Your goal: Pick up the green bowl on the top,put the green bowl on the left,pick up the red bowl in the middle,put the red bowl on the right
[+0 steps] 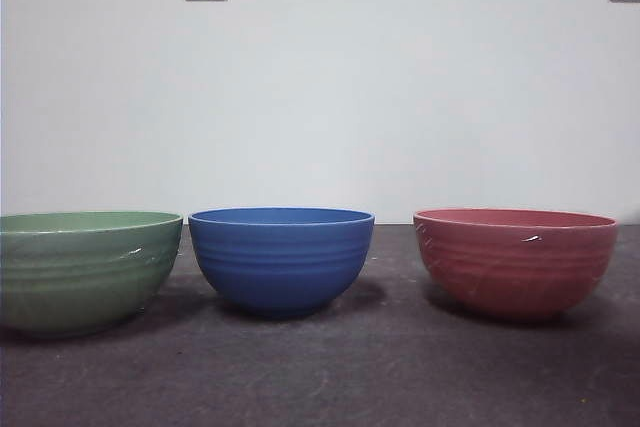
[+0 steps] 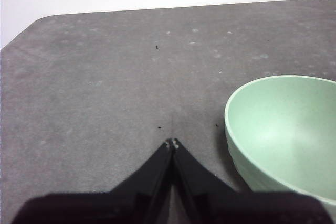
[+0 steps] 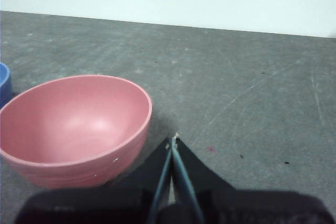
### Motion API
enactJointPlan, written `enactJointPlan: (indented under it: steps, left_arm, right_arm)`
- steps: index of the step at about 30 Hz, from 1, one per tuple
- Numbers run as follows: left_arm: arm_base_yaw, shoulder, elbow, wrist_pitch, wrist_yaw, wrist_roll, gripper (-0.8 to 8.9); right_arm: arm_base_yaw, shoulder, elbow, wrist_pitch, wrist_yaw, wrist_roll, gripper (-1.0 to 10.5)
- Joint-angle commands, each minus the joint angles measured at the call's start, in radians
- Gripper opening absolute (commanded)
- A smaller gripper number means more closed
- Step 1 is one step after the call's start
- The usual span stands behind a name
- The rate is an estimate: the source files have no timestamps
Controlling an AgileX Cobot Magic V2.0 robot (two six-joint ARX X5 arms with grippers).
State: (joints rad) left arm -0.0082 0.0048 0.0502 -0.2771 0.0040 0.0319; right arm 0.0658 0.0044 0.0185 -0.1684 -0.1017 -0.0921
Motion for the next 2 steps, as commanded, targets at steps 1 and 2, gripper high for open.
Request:
enactJointPlan:
  steps: [1,2]
  left_arm:
    - [0.003,-0.003,-0.013,-0.009,0.002,-0.01,-0.03]
    - [0.003,-0.003,-0.012,-0.009,0.002,-0.01,-0.03]
  right_arm:
    - [0.001,-0.002,-0.011,-0.004,0.003,0.009,0.0]
    - [0.001,-0.002,-0.011,-0.004,0.003,0.009,0.0]
